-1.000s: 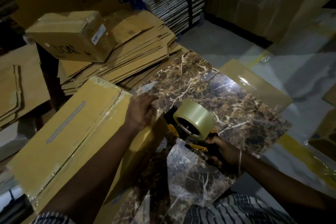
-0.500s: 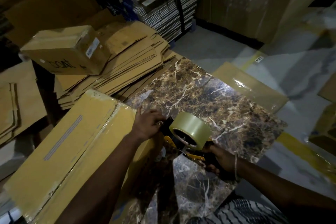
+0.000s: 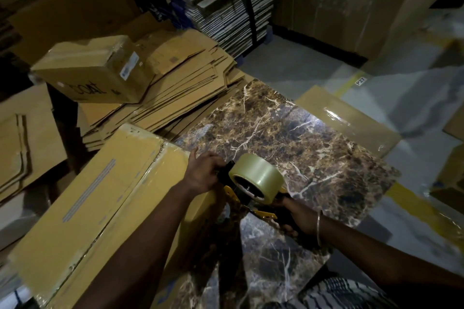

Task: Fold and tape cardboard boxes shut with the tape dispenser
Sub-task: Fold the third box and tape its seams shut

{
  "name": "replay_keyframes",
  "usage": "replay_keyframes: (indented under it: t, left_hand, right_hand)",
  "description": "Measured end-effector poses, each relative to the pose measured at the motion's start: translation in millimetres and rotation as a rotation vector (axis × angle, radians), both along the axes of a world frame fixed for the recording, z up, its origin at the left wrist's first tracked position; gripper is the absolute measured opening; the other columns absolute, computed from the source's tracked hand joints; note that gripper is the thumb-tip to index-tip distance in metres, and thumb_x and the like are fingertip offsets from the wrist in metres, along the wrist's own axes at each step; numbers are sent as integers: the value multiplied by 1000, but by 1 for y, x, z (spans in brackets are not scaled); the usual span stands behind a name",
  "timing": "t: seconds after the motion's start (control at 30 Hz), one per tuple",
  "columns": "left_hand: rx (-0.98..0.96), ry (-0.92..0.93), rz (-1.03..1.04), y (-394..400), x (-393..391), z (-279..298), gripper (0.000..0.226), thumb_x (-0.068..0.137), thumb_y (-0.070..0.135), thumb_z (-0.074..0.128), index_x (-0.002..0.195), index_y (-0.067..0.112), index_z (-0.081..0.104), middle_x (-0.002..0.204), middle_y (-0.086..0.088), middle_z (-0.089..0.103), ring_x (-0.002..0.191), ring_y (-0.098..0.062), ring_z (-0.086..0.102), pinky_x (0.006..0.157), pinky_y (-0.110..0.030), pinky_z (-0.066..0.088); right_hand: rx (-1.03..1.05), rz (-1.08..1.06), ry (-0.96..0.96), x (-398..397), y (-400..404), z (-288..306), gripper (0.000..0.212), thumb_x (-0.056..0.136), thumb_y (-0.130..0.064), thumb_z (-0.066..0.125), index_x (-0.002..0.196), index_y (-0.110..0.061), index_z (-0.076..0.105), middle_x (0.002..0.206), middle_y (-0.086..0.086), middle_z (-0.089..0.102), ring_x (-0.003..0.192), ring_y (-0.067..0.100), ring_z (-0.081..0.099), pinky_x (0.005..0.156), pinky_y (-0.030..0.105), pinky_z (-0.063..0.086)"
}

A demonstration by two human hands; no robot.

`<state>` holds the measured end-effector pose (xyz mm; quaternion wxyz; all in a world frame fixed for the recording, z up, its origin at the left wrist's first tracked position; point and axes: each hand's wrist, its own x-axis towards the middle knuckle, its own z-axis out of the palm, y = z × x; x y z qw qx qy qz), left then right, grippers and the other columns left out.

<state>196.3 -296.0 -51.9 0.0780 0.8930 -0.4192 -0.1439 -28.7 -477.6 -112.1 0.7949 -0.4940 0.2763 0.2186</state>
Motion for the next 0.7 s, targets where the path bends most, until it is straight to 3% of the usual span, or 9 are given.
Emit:
replay_keyframes:
  t: [0.07,0.13,0.23,0.33,0.4,0.53,0.63,0.7]
  left_hand:
    - [18,32,11,0,3,1,29,80,12,71,103,28,73,116,14,63,131,-10,45,119,-49,-8]
    - [19,51,19,0,4,0,29,81,15,72,106,29,73,120,13,62,132,-9,43,119,-48,-9]
    - [-18,69,18,0,3,2,25,82,15,72,104,28,74,112,19,59,131,-10,44,117,-46,-9]
    - [-31,60,24,-1,0,4,19,86,21,71,104,27,74,109,21,59,128,-10,44,117,-45,-8]
    - [-42,51,31,-1,-1,2,14,89,26,70,103,27,74,109,20,63,126,-11,47,116,-45,-7]
    - [-49,58,30,0,0,0,9,88,28,71,95,33,73,103,24,61,121,-10,49,117,-46,-8]
    - [-61,60,20,1,2,-3,4,89,45,67,91,42,70,102,23,65,118,-6,50,116,-43,-7]
    - [-82,53,19,1,2,-5,16,86,63,57,90,51,66,101,26,65,115,-2,50,114,-40,-8]
  right_hand:
    - [-8,16,2,4,1,3,76,75,-62,60,111,5,58,54,8,40,43,18,31,43,25,26]
    - [-10,58,6,5,1,6,69,65,-70,58,86,-4,64,53,7,41,42,17,31,43,24,26]
    - [-18,46,30,5,-2,8,55,85,-62,49,75,-9,61,48,5,41,38,16,31,43,24,25]
    - [-1,27,75,8,-4,6,53,87,-59,52,59,-14,55,51,6,39,40,17,30,43,25,25]
    - [-2,28,89,9,-6,6,52,90,-56,50,59,-14,51,52,5,37,41,16,28,42,25,24]
    - [-5,85,34,11,-12,3,49,76,-59,56,74,-10,51,56,8,35,44,18,27,41,27,25]
    - [-11,-16,31,7,-17,1,43,90,-49,55,90,-6,57,57,10,36,41,19,27,39,23,23]
    - [-67,-66,68,2,-25,3,41,98,-42,50,77,-7,55,52,8,36,35,16,26,37,20,21]
